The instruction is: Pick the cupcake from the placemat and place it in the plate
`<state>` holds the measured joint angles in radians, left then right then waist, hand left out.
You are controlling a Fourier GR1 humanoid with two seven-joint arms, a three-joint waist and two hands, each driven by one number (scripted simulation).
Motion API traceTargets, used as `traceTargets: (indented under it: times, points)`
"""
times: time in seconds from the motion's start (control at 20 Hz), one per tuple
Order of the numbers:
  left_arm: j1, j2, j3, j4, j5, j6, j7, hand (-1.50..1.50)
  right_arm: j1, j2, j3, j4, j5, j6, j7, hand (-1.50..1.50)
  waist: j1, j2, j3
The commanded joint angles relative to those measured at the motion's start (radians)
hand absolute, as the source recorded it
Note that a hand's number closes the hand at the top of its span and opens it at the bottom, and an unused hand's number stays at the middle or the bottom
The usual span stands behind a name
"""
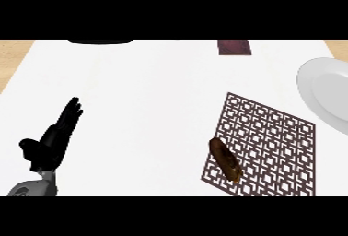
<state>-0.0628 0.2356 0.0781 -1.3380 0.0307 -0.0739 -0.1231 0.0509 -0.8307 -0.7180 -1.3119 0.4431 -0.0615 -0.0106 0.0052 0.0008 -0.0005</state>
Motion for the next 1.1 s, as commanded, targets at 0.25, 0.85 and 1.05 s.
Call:
traceTargets:
  times: [0.25,0.85,1.05]
  points:
    - [-0.058,-0.024,-0.011,0.027,-0.023,0.008,0.021,0.00,-0.331,0.008,0.209,0.291,0.090,-0.038,0.020,1.50,0.021,0.006,0.002]
    - [0.024,0.002,0.009,-0.001,-0.016,-0.044,-0.027,0.00,-0.693,0.103,0.311,0.743,0.204,-0.219,-0.058,1.50,0.027,0.008,0.002]
    - [-0.009,-0.028,-0.002,-0.026,-0.018,-0.016,0.010,0.00,-0.755,0.117,0.201,0.828,0.116,-0.289,-0.046,-1.50,0.030,0.010,0.003]
